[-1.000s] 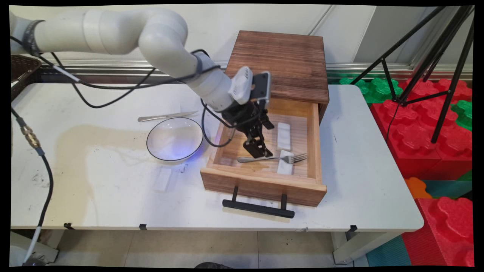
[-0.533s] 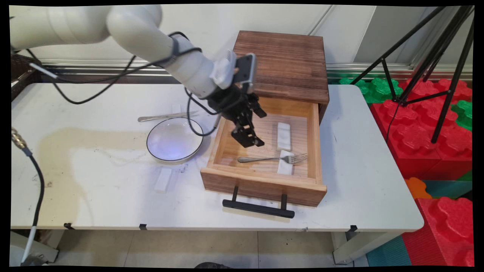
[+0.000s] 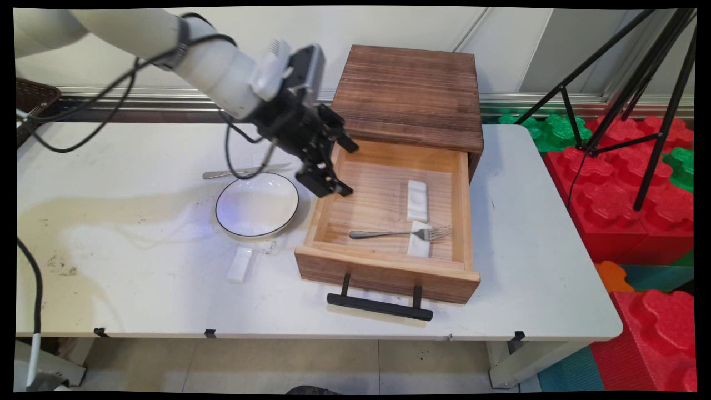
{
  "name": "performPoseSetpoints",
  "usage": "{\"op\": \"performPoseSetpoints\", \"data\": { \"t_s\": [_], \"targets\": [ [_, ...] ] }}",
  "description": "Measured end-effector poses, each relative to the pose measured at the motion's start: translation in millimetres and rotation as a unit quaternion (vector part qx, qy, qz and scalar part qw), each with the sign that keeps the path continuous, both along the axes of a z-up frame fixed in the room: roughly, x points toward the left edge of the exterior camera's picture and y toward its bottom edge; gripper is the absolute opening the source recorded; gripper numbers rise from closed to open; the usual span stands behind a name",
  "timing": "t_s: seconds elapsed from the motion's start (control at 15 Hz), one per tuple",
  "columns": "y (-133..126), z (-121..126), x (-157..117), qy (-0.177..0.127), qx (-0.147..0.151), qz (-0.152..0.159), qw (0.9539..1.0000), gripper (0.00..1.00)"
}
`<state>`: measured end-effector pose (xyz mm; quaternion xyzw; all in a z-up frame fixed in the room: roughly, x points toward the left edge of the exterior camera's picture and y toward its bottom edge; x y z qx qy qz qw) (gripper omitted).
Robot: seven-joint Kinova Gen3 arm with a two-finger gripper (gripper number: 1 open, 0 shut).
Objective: Pick up the knife from the left of the white plate
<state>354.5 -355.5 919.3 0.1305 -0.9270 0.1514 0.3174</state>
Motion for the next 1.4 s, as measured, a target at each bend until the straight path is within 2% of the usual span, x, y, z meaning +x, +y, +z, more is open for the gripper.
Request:
{"op": "performPoseSetpoints", "data": {
  "t_s": [0.33, 0.73, 1.0, 1.4],
  "targets": [
    [13, 20, 45, 0.002, -0.004, 0.016, 0.9999, 1.0],
    [23, 31, 100, -0.01, -0.004, 0.053, 0.9985, 1.0],
    [25, 27, 138, -0.033, -0.004, 0.081, 0.9962, 1.0],
    [19, 2, 182, -0.073, 0.004, 0.104, 0.9918, 1.0]
  ]
}}
